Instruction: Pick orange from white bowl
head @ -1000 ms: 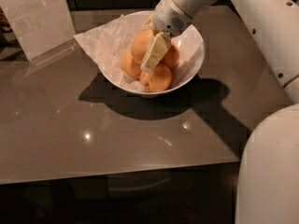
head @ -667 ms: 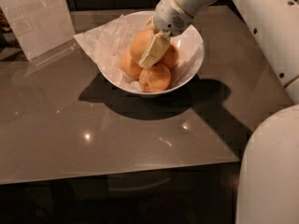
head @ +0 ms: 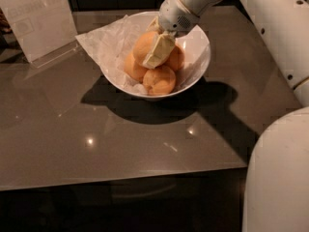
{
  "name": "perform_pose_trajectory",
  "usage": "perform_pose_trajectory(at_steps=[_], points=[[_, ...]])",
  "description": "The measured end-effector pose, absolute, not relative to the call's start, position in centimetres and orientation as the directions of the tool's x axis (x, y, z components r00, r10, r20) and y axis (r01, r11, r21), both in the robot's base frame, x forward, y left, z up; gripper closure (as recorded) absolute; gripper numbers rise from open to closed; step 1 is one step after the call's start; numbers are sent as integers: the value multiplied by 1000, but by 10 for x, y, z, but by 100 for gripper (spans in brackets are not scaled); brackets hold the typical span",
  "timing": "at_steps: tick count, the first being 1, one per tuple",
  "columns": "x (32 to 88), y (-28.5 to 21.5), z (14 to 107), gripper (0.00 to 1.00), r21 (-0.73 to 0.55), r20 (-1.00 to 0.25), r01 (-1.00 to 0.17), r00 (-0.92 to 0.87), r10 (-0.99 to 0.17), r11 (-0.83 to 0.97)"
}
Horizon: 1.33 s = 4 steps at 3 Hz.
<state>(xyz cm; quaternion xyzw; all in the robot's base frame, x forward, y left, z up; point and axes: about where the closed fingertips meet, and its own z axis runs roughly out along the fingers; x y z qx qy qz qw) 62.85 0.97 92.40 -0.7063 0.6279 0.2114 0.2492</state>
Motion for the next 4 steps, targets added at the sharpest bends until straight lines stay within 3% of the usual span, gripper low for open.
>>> perform_pose_trajectory(at_steps=[2, 4], points=[[601, -3, 955, 100, -132, -651, -987, 159, -742, -96], [513, -51, 995, 100, -242, -763, -970, 179, -622, 18]])
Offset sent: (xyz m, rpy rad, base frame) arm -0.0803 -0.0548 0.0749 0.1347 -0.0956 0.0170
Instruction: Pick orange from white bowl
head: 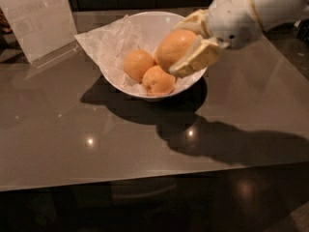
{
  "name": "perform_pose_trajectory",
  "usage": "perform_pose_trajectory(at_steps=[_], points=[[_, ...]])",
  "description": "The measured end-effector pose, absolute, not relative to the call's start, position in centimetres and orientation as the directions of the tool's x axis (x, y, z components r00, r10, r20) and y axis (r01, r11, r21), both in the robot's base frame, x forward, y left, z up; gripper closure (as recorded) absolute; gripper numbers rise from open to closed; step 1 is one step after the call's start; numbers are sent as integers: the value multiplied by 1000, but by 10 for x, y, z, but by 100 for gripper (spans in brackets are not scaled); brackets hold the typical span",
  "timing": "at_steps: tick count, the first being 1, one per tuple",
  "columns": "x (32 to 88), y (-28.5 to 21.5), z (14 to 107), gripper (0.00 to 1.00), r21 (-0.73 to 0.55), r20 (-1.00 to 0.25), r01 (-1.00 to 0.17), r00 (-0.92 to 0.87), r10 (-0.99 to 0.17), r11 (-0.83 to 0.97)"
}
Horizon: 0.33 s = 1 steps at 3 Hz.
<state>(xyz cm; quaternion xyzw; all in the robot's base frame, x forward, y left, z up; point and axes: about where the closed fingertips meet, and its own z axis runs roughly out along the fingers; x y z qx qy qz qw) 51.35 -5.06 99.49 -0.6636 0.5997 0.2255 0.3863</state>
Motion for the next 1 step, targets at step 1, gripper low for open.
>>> perform_pose_trajectory(at_steps=[1], points=[[506, -79, 991, 100, -232, -768, -970, 136, -626, 74]])
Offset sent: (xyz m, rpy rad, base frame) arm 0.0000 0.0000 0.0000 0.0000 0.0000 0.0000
